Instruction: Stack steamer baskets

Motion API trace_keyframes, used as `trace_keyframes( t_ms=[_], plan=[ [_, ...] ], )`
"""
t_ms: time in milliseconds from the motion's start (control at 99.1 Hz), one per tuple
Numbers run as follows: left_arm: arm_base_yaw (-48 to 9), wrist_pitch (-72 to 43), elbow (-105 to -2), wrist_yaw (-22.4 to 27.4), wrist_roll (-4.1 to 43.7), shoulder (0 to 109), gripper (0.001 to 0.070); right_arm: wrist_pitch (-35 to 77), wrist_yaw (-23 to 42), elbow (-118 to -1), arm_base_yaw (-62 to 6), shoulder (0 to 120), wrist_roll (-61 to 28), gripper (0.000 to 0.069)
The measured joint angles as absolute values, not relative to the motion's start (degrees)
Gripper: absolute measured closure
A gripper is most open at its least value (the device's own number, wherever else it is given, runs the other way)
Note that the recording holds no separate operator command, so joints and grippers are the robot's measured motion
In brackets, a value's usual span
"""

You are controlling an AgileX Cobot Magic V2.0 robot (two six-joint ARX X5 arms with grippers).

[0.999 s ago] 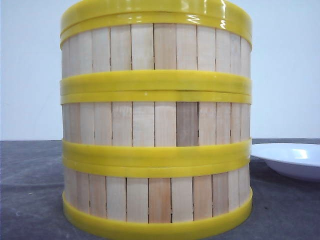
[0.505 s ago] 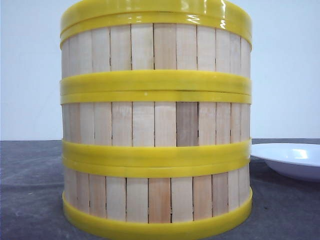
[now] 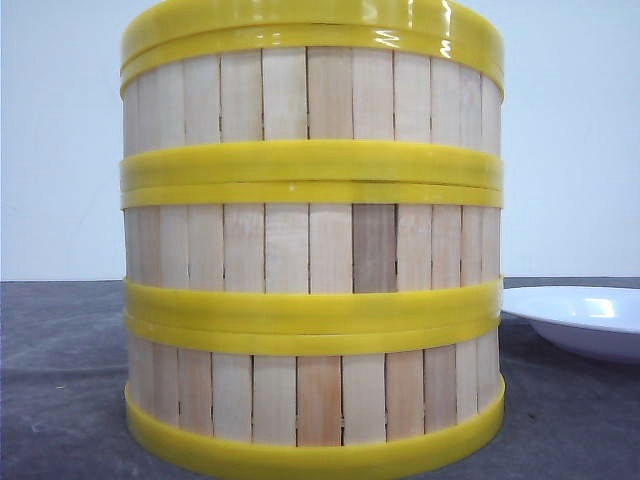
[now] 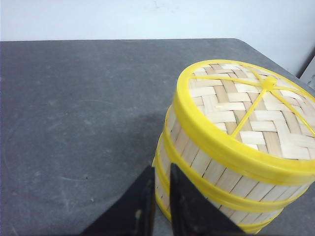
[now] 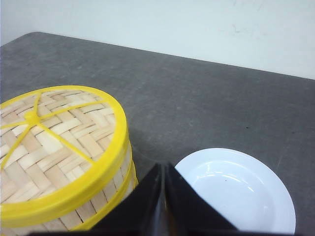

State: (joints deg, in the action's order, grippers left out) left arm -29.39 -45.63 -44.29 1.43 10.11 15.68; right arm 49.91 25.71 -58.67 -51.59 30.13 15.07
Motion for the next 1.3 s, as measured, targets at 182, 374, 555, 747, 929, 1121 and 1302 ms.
trace_keyframes(
  t_ms=[182, 374, 555, 747, 929, 1121, 1302],
  plan=[
    [-29.4, -45.8, -44.3, 1.4, 8.3, 15.7, 0.0682, 49.9, 25.7, -58.7, -51.6, 30.1, 15.1, 0.0685],
    [-26.3, -44.3, -44.3, 1.3, 4.4, 15.7, 0.0682, 49.9, 25.7, -58.7, -51.6, 30.1, 15.1, 0.0685],
    [-18.2, -39.9, -41.7, 1.3, 2.7, 15.6, 0.0682, 49.9, 25.7, -58.7, -51.6, 30.1, 15.1, 0.0685],
    [-9.6, -30.6, -32.3, 1.3, 2.3, 14.3, 0.0682, 49.9, 25.7, -58.7, -51.6, 30.1, 15.1, 0.0685],
    [-4.9, -21.5, -22.0, 1.3, 2.0, 10.8, 0.0682, 49.9, 25.7, -58.7, -51.6, 30.1, 15.1, 0.0685],
    [-3.2, -16.3, -12.2, 1.3, 0.8, 5.8, 0.0682, 49.9, 25.7, -58.7, -51.6, 30.1, 15.1, 0.0685],
    [-2.2, -16.1, -7.2, 1.3, 0.4, 1.8, 0.0682, 49.9, 25.7, -58.7, -51.6, 30.1, 15.1, 0.0685]
  ],
)
